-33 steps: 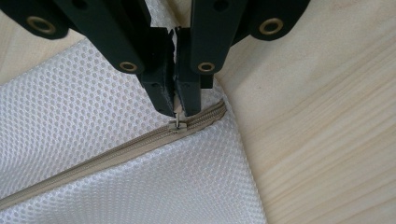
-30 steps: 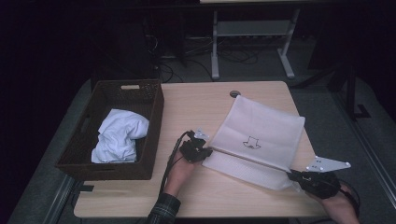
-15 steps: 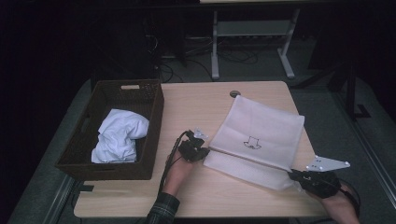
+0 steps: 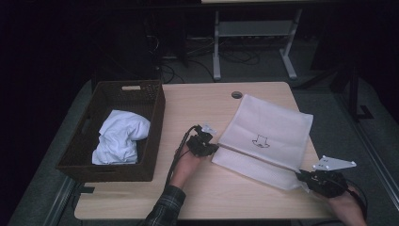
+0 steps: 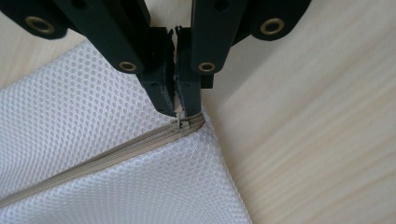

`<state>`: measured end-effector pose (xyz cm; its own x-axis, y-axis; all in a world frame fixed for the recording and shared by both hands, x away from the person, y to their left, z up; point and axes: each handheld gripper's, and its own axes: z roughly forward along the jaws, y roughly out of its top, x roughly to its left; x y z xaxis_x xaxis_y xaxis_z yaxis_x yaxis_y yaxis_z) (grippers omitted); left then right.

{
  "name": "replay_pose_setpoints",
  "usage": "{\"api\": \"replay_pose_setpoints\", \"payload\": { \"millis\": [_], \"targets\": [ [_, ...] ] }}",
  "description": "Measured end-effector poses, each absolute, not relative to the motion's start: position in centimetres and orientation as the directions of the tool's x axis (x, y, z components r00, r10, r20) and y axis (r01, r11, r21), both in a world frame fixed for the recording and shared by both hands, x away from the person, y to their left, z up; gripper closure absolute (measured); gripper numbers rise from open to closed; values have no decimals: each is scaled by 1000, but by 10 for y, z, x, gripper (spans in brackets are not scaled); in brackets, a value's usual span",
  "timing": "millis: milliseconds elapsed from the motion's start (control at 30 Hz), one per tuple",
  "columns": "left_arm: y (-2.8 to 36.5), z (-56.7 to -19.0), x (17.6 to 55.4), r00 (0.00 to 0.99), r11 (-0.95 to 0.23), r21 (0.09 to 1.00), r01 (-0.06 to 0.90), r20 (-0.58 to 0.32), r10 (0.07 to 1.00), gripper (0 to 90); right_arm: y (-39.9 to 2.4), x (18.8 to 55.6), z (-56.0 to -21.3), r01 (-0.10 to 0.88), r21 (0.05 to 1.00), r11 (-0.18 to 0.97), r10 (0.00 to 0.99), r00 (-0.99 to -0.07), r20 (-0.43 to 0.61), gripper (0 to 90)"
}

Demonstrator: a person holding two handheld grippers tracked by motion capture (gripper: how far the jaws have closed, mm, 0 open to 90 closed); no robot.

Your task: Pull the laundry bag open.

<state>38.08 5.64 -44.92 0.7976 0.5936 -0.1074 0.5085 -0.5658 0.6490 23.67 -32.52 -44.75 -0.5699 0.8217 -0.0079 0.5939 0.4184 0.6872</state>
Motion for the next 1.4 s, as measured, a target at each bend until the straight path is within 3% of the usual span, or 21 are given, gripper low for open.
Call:
{"api": "replay_pose_setpoints", "payload": {
  "millis": [733, 833, 1100, 1233, 1400],
  "targets": [
    [14, -459, 414, 842, -604, 644, 470, -122, 525, 849, -362, 247, -464, 662, 663, 351, 875, -484, 20, 773],
    [15, -459, 415, 838, -603, 643, 472, -115, 534, 764, -361, 247, -464, 664, 662, 348, 875, -483, 24, 727],
    [25, -453, 408, 854, -599, 673, 434, -96, 512, 390, -356, 246, -463, 647, 688, 328, 874, -485, 40, 463],
    [32, -448, 401, 864, -611, 675, 414, -82, 496, 265, -351, 245, -460, 636, 698, 330, 865, -500, 47, 360],
    [42, -443, 391, 874, -630, 668, 397, -65, 482, 183, -346, 245, -458, 617, 713, 332, 850, -524, 57, 272]
  ]
}}
